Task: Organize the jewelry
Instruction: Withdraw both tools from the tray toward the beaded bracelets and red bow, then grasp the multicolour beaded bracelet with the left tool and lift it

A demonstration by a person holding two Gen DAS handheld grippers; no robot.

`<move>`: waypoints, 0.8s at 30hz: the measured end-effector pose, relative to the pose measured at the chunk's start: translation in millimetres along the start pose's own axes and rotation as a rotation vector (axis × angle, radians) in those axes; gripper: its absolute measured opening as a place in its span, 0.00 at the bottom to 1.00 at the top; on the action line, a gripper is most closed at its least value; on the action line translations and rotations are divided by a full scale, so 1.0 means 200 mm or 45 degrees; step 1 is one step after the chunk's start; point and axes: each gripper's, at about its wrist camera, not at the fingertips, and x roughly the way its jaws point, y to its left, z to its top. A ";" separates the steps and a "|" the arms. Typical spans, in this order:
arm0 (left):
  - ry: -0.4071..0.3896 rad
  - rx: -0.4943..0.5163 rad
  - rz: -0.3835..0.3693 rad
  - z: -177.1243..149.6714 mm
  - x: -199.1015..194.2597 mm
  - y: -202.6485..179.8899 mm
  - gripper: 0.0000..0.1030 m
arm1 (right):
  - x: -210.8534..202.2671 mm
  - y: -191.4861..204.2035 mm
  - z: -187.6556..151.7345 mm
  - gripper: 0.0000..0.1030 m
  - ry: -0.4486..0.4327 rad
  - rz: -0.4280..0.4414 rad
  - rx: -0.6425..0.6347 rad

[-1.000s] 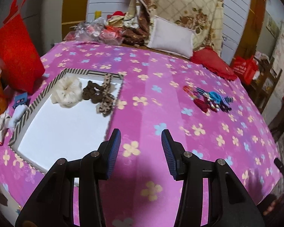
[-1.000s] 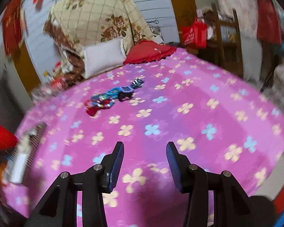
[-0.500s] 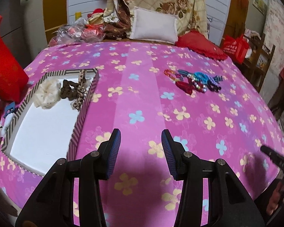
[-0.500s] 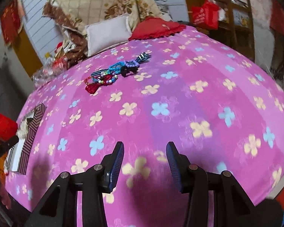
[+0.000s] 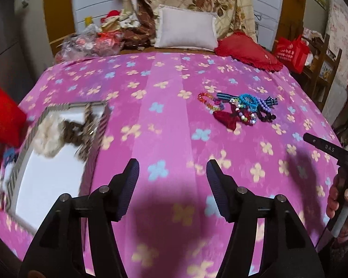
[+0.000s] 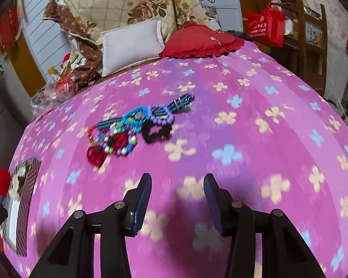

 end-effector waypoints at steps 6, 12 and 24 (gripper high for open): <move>0.107 0.026 -0.098 0.21 0.31 -0.16 0.58 | 0.13 -0.12 0.00 0.44 0.012 0.030 0.053; 0.214 0.094 -0.213 0.35 0.66 -0.43 0.58 | 0.18 -0.23 0.03 0.44 0.047 0.063 0.125; 0.331 0.212 -0.235 0.45 1.01 -0.69 0.24 | 0.18 -0.25 0.03 0.44 0.050 0.061 0.125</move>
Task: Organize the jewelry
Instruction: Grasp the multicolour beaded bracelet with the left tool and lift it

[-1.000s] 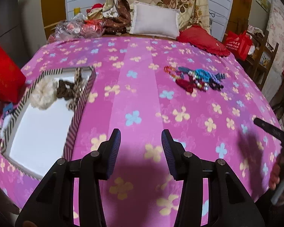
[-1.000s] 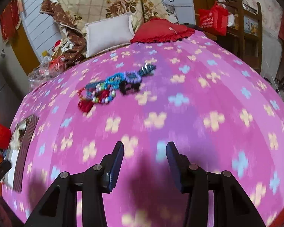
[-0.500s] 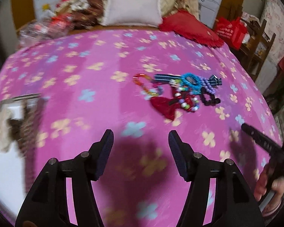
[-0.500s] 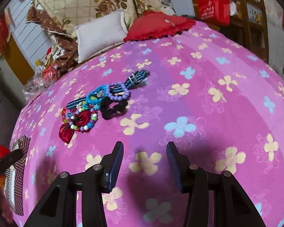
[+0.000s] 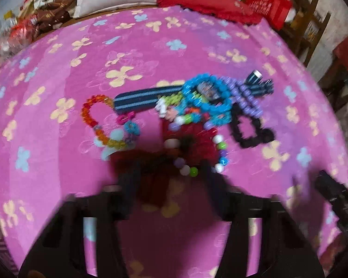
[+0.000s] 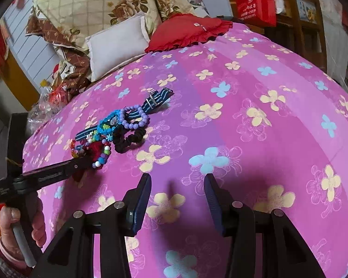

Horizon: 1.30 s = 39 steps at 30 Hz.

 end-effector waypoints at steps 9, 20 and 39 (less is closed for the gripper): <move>0.088 0.006 -0.076 -0.36 -0.24 0.07 0.08 | -0.01 0.03 -0.04 0.44 0.021 -0.001 -0.030; -0.075 -0.098 -0.114 -0.66 -0.60 0.16 0.53 | -0.04 0.06 -0.11 0.44 -0.002 0.120 0.037; -0.043 0.049 -0.126 -0.39 -0.36 -0.06 0.08 | 0.02 0.13 -0.13 0.44 0.059 0.093 -0.074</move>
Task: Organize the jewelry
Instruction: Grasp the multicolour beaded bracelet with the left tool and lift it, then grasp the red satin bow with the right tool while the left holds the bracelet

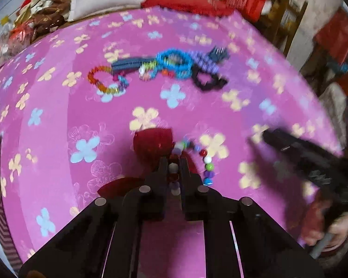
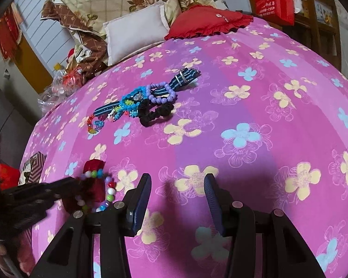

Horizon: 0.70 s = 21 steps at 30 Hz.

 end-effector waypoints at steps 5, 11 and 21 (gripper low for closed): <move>-0.114 -0.077 -0.077 -0.03 -0.24 0.03 0.08 | -0.02 0.02 -0.01 0.44 -0.033 0.058 0.007; -0.207 -0.160 -0.005 -0.19 -0.47 0.15 0.08 | 0.00 0.13 -0.06 0.44 0.004 0.148 -0.080; -0.174 -0.259 0.030 -0.44 -0.43 0.44 0.08 | 0.12 0.35 -0.17 0.46 0.208 0.263 -0.086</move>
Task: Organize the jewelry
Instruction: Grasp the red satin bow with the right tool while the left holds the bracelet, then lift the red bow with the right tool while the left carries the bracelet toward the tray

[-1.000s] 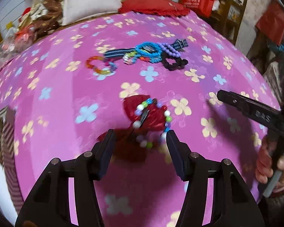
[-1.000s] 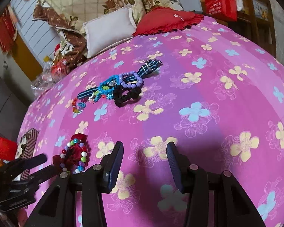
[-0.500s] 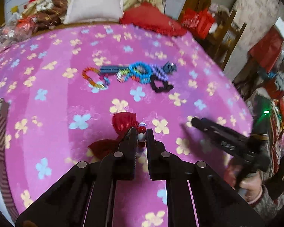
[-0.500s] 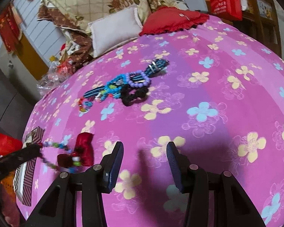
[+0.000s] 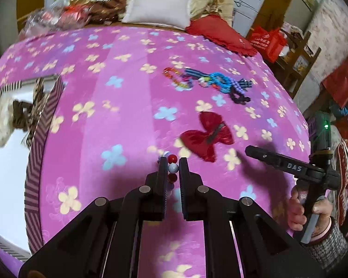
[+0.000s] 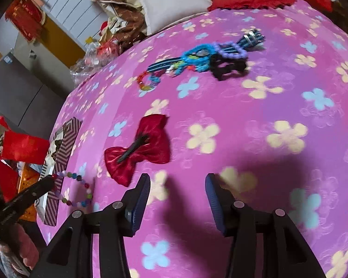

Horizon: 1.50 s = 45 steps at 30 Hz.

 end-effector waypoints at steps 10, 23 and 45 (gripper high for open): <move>0.049 -0.101 -0.080 -0.03 0.13 0.28 0.11 | 0.20 0.25 0.11 0.49 0.044 -0.065 0.061; 0.031 -0.043 -0.154 -0.06 0.18 0.30 0.32 | 0.36 0.51 0.12 0.54 0.025 -0.492 -0.167; -0.031 -0.069 -0.169 -0.03 -0.09 0.43 0.27 | 0.06 0.86 0.04 0.14 -0.023 -0.407 -0.307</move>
